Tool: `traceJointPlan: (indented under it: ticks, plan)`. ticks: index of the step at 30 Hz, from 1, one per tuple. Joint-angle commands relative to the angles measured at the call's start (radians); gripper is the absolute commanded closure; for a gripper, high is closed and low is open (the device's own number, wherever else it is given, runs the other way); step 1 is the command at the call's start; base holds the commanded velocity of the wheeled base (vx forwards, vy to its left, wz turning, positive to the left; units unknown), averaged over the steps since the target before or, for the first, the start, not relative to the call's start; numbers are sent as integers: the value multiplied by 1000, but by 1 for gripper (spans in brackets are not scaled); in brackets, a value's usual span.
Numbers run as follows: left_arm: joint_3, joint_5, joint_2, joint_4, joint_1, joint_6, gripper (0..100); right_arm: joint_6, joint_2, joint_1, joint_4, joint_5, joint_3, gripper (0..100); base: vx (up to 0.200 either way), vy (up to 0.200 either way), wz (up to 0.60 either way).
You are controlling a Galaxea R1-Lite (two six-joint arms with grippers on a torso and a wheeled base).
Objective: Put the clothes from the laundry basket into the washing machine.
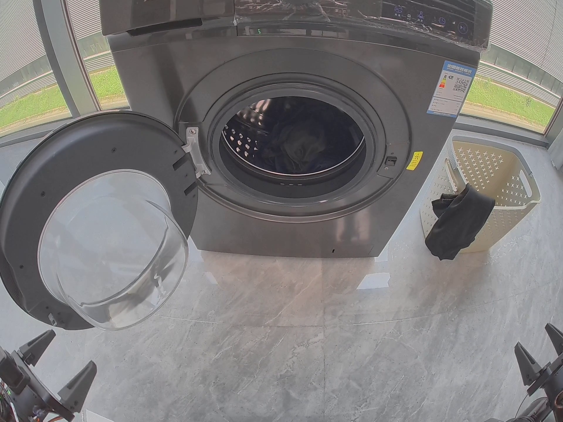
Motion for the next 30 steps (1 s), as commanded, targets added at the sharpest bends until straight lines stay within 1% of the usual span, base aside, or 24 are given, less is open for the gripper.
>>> traceJointPlan:
  ticks: [1, 2, 3, 5, 6, 8, 10, 11, 12, 13, 14, 15, 16, 17, 18, 19, 20, 21, 22, 24, 30]
  plan:
    - [17, -101, -306, 181, 133, 0, 0, -7, -212, -102, 113, 29, 13, 0, 0, -200, 0]
    - [17, -116, -331, 223, 151, 0, 0, -17, -221, -115, 117, 38, 14, 0, 0, -200, 0]
    - [17, -116, -337, 246, 162, -6, 0, -40, -243, -131, 125, 52, 17, 0, 0, -200, 0]
    - [17, -115, -331, 249, 176, -2, 0, -54, -269, -135, 137, 63, 17, 0, 0, -200, 0]
    - [17, -115, -331, 247, 181, 0, 0, -54, -269, -135, 139, 66, 17, 0, 0, -200, 0]
    - [17, -115, -329, 247, 220, 7, 0, -53, -269, -135, 140, 67, 17, 0, 0, 0, 0]
    - [17, -115, -329, 247, 263, 29, 0, -56, -269, -135, 142, 67, 17, 0, 0, 0, 0]
    - [17, -116, -332, 247, 297, 44, 0, -56, -269, -135, 140, 69, 17, 0, 0, 0, 0]
    - [17, -125, -346, 247, 339, 49, 0, -56, -269, -135, 140, 69, 17, 0, 0, 0, 0]
    - [17, -147, -375, 250, 378, 38, 0, -56, -269, -135, 140, 69, 17, 0, 0, 0, 0]
    - [17, -190, -414, 249, 400, 58, 0, -56, -269, -135, 140, 69, 17, 0, 0, 0, 0]
    - [17, -205, -421, 249, 398, 60, 0, -56, -269, -135, 140, 69, 17, 0, 0, 0, 0]
    - [17, -227, -420, 249, 383, 77, 0, -57, -269, -135, 140, 69, 17, 0, 0, 0, 0]
    - [17, -214, -418, 249, 381, 87, 0, -57, -269, -135, 140, 69, 17, 0, 0, 0, 0]
    - [17, -187, -418, 262, 378, 109, 0, -56, -269, -135, 140, 69, 17, 0, 0, 0, 0]
    - [17, -147, -420, 276, 378, 121, 0, -56, -269, -134, 140, 69, 17, 0, 0, 0, 0]
    - [17, -118, -420, 309, 380, 116, 0, -56, -269, -134, 140, 69, 17, 0, 0, 0, 0]
    - [17, -107, -418, 322, 378, 118, 0, -57, -269, -134, 140, 69, 17, 0, 0, 0, 0]
    - [13, -112, -418, 338, 378, 119, 0, -59, -269, -134, 140, 69, 17, 0, 0, 0, 0]
    - [11, -124, -418, 335, 378, 127, 0, -62, -269, -132, 140, 69, 17, 0, 0, 0, 0]
    - [13, -124, -420, 332, 377, 110, 0, -60, -269, -134, 140, 69, 17, 0, 0, 0, 0]
